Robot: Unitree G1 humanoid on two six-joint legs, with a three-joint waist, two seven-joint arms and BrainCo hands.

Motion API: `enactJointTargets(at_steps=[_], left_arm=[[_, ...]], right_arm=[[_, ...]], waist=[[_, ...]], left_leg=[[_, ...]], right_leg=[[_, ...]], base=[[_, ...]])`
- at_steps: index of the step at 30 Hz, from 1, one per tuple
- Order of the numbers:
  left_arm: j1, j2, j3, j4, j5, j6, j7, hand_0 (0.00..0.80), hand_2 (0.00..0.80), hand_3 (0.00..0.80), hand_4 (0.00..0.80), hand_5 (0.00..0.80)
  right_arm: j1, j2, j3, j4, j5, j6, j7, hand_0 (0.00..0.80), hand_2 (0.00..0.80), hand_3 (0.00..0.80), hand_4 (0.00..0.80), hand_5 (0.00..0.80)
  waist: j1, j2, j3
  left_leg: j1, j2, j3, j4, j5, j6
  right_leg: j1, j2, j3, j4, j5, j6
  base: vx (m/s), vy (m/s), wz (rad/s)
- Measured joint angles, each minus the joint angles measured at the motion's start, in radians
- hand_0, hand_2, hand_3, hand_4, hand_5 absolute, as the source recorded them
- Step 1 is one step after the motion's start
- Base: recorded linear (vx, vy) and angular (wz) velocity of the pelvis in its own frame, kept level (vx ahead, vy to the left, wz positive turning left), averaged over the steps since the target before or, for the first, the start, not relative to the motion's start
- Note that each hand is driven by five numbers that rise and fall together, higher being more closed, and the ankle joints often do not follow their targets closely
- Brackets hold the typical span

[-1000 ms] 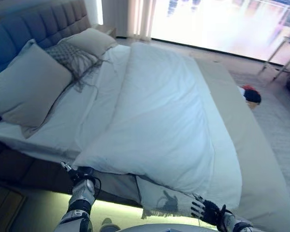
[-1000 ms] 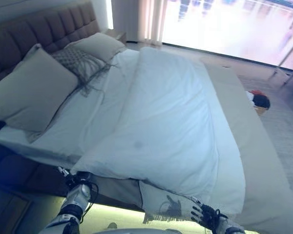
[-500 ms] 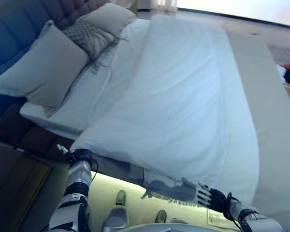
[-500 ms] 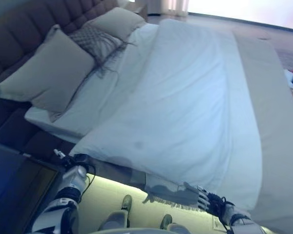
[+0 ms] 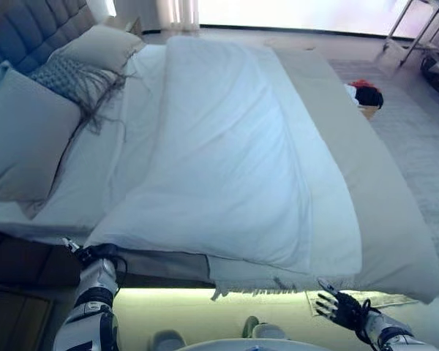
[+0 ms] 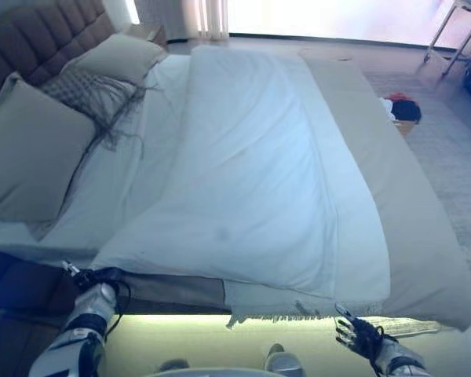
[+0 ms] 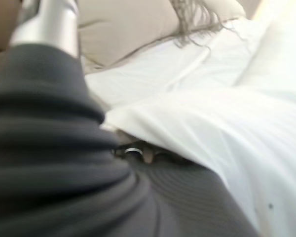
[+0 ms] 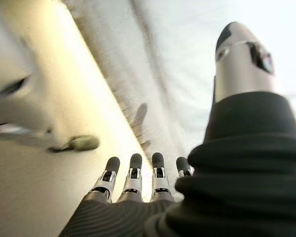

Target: Make the bed neatly

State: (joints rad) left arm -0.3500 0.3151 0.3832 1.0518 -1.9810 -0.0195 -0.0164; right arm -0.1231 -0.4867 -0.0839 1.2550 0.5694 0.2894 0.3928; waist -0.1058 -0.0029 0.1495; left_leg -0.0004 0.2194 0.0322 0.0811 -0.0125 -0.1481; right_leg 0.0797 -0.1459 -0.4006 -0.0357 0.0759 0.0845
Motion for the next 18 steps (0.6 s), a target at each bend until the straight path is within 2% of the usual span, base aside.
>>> enactJointTargets(at_steps=[1,2,4,5,7,10,12,15,18], left_arm=[[-0.004,0.001,0.0,0.014,0.002,0.021,0.004,0.0,0.0,0.0,0.0,0.0],[-0.004,0.0,0.0,0.034,0.002,0.036,0.008,0.0,0.0,0.0,0.0,0.0],[-0.001,0.003,0.0,0.046,0.002,0.045,0.02,0.0,0.0,0.0,0.0,0.0],[-0.003,0.006,0.0,0.049,0.002,0.045,0.024,0.0,0.0,0.0,0.0,0.0],[-0.014,0.008,0.0,0.054,0.002,0.046,0.036,0.0,0.0,0.0,0.0,0.0],[-0.017,0.007,0.0,0.054,0.002,0.046,0.038,0.0,0.0,0.0,0.0,0.0],[-0.014,0.007,0.0,0.054,0.003,0.045,0.038,0.0,0.0,0.0,0.0,0.0],[0.008,0.007,0.004,0.052,0.003,0.033,0.038,0.0,0.0,0.0,0.0,0.0],[0.025,0.007,0.03,0.052,0.003,0.033,0.038,0.0,0.0,0.0,0.0,0.0]], right_arm=[[-0.001,0.005,-0.018,0.001,0.0,-0.001,-0.003,0.0,0.0,0.0,0.0,0.0],[-0.001,0.008,-0.019,0.001,0.0,0.002,0.002,0.0,0.0,0.0,0.0,0.0],[-0.004,0.024,-0.015,-0.001,0.0,0.001,0.011,0.0,0.0,0.0,0.0,0.0],[-0.004,0.039,-0.007,-0.002,0.0,0.0,0.016,0.0,0.0,0.0,0.0,0.0],[-0.003,0.069,0.033,-0.005,0.0,0.002,0.018,0.0,0.0,0.0,0.0,0.0],[-0.008,0.097,0.082,-0.033,0.002,0.001,0.034,0.0,0.0,0.0,0.0,0.0],[-0.021,0.1,0.096,-0.034,0.004,0.0,0.035,0.0,0.0,0.0,0.0,0.0],[-0.055,0.085,0.095,-0.035,0.006,-0.001,0.036,0.0,0.0,0.0,0.0,0.0],[-0.076,0.063,0.091,-0.04,0.004,-0.001,0.039,0.0,0.0,0.0,0.0,0.0]], waist=[[0.004,0.003,0.001],[0.007,-0.008,-0.005],[0.011,-0.03,-0.02],[0.011,-0.039,-0.025],[0.014,-0.045,-0.027],[0.021,-0.054,-0.031],[0.049,-0.068,-0.04],[0.051,-0.066,-0.038],[0.051,-0.067,-0.039]], left_leg=[[0.014,-0.009,0.018,-0.027,-0.003,-0.024],[0.033,-0.034,0.029,-0.044,-0.001,-0.016],[0.073,-0.077,0.065,-0.091,0.014,0.009],[0.082,-0.09,0.072,-0.11,0.021,0.018],[0.086,-0.099,0.072,-0.125,0.027,0.026],[0.078,-0.097,0.046,-0.125,0.03,0.026],[0.075,-0.083,0.047,-0.123,0.027,0.017],[0.075,-0.053,0.023,-0.121,0.036,-0.004],[0.076,-0.045,0.023,-0.122,0.04,-0.011]], right_leg=[[-0.002,-0.014,0.003,0.0,0.007,0.009],[0.006,-0.04,0.015,-0.009,0.017,0.023],[0.018,-0.083,0.01,-0.039,0.049,0.043],[0.013,-0.097,0.004,-0.033,0.065,0.052],[-0.003,-0.107,0.008,-0.005,0.059,0.047],[-0.018,-0.096,0.024,0.026,0.035,0.037],[0.006,-0.075,0.019,-0.028,0.035,0.05],[0.027,-0.035,0.007,-0.05,0.033,0.043],[0.027,-0.026,0.006,-0.05,0.028,0.039]], base=[[-0.184,0.285,0.05],[-0.168,0.248,-0.24],[-0.248,0.317,-0.33],[-0.263,0.284,-0.2],[-0.199,0.145,-0.02],[-0.121,-0.004,0.1],[-0.034,-0.029,0.06],[-0.059,0.03,0.11],[-0.036,0.036,-0.01]])
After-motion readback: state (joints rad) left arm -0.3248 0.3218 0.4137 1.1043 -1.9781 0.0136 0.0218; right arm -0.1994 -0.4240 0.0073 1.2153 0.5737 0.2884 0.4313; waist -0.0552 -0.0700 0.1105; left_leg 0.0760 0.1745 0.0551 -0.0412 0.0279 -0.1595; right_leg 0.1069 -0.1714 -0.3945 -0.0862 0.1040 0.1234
